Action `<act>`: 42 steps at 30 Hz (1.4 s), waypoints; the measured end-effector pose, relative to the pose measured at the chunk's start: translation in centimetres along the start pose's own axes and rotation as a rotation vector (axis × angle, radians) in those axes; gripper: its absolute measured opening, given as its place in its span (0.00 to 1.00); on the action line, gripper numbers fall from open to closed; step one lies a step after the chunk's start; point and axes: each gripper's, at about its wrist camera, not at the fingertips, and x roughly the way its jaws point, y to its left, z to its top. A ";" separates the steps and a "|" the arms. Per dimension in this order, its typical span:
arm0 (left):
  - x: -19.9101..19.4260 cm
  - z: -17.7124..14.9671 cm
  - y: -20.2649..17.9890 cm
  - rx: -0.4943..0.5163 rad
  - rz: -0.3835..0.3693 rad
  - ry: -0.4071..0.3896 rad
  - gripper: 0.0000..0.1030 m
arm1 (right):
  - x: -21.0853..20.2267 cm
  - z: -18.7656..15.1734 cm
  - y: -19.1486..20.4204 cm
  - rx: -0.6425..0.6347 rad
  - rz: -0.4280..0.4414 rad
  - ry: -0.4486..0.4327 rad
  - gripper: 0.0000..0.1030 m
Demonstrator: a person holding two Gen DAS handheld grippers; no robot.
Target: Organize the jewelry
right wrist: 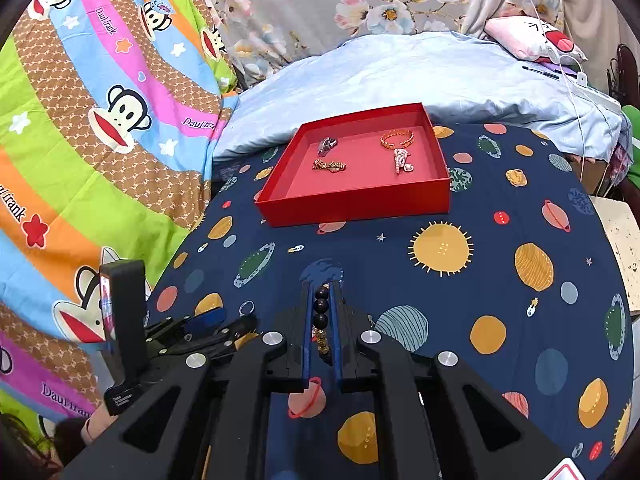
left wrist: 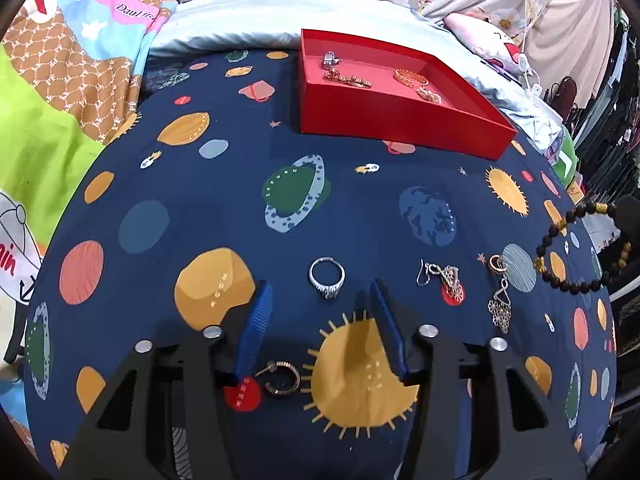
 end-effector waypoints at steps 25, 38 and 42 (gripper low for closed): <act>-0.3 0.3 -0.6 0.001 -0.038 -0.003 0.05 | -0.1 -0.3 -0.5 0.012 0.008 0.002 0.07; -1.4 0.2 -0.8 0.012 -0.062 -0.012 0.00 | -0.3 -0.3 -0.7 0.020 -0.002 -0.002 0.07; -1.7 0.0 -0.9 0.013 -0.070 -0.002 0.02 | -0.3 -0.3 -0.8 0.021 -0.002 -0.002 0.07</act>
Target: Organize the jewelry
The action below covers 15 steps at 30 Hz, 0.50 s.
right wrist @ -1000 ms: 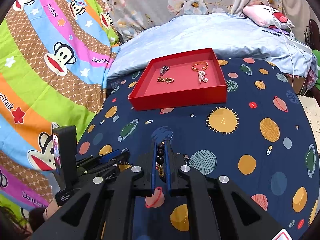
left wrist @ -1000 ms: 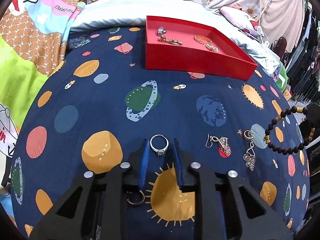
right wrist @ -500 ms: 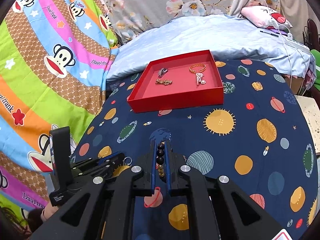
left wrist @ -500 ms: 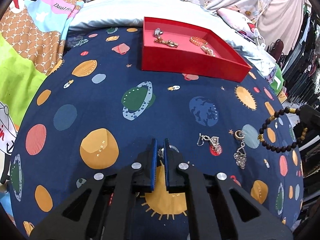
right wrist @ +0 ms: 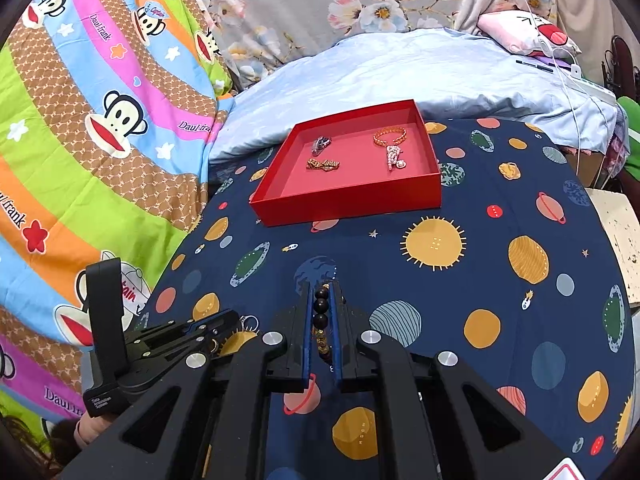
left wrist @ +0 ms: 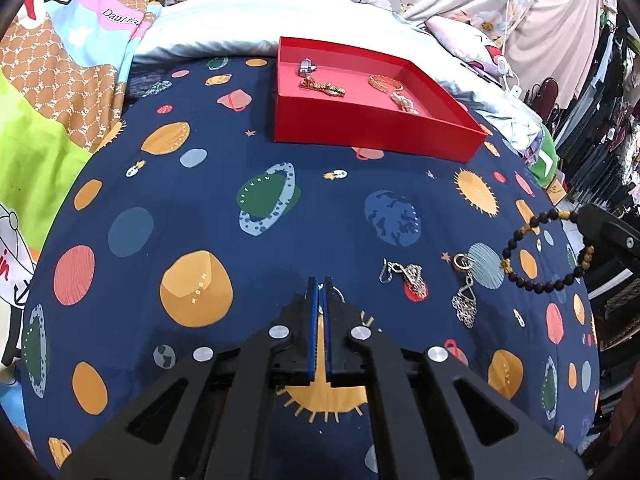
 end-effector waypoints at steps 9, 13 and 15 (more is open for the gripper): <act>0.8 -0.9 -1.1 0.044 0.034 0.010 0.32 | 0.3 -0.3 -0.1 0.005 0.002 0.009 0.07; 1.5 -1.3 -1.7 0.070 0.049 0.009 0.31 | 0.2 -0.2 -0.2 0.004 0.001 0.008 0.07; 1.5 -1.4 -1.9 0.086 0.055 0.005 0.23 | 0.3 -0.2 -0.2 0.005 0.001 0.008 0.07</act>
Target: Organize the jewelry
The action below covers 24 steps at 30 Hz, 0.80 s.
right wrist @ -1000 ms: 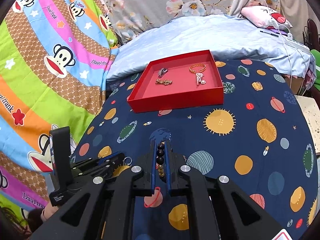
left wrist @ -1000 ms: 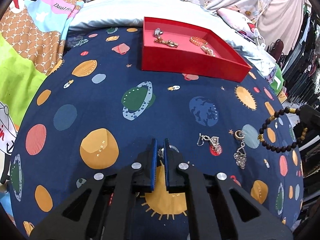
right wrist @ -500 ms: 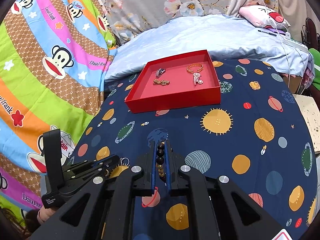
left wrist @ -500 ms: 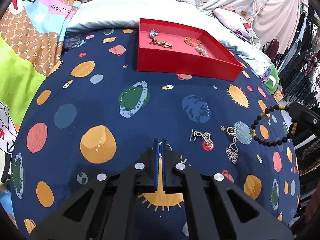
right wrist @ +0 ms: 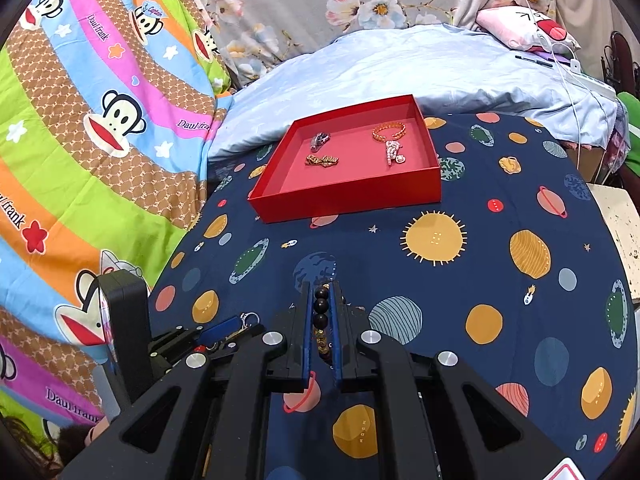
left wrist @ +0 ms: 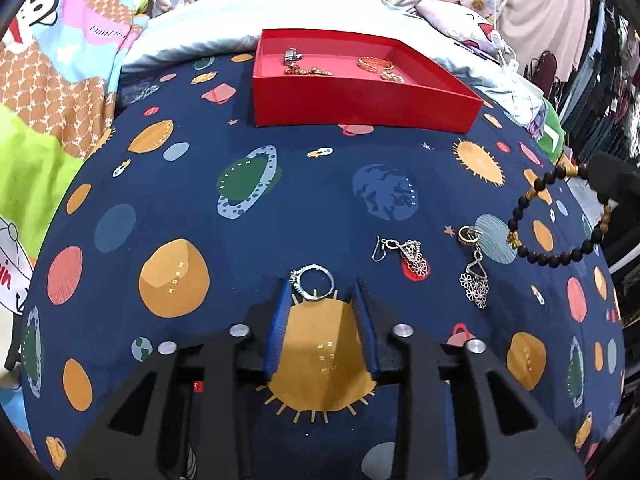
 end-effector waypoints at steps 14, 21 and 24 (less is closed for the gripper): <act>0.1 0.9 0.9 -0.035 0.033 -0.032 0.40 | 0.2 -0.2 -0.1 0.010 0.002 0.003 0.07; 0.5 1.6 2.4 -0.081 0.062 -0.017 0.40 | 0.2 -0.2 -0.1 0.014 0.002 0.003 0.07; -0.2 1.6 2.0 -0.074 0.038 -0.026 0.40 | 0.3 -0.2 -0.2 0.019 0.003 0.004 0.07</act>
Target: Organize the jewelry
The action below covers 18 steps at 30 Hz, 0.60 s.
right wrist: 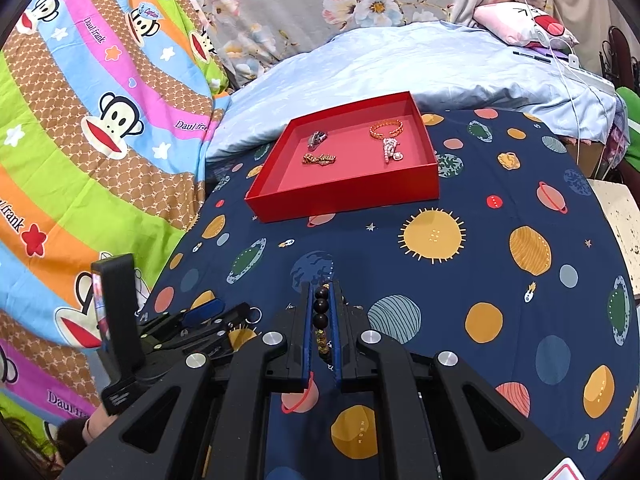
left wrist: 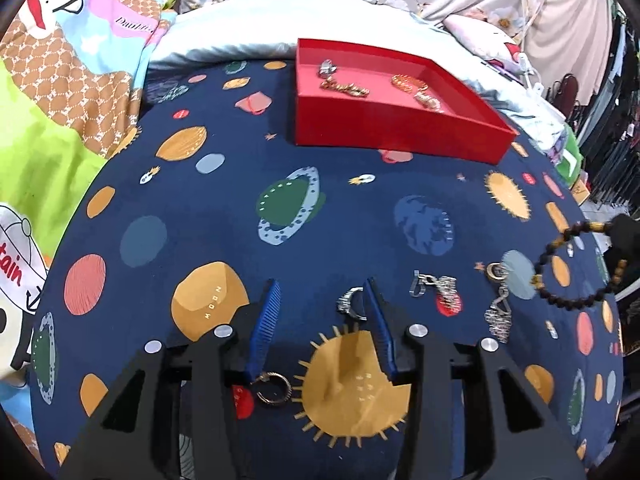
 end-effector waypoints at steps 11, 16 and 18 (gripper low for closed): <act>0.7 -0.3 -1.0 0.009 -0.007 0.014 0.39 | -0.1 0.0 -0.1 0.001 0.000 -0.001 0.07; 0.3 -0.2 -0.3 0.002 -0.002 0.007 0.34 | 0.1 0.0 -0.1 0.006 0.003 0.003 0.07; 0.8 -0.4 -0.2 0.002 -0.007 0.025 0.24 | 0.1 0.1 -0.1 0.005 0.005 0.004 0.07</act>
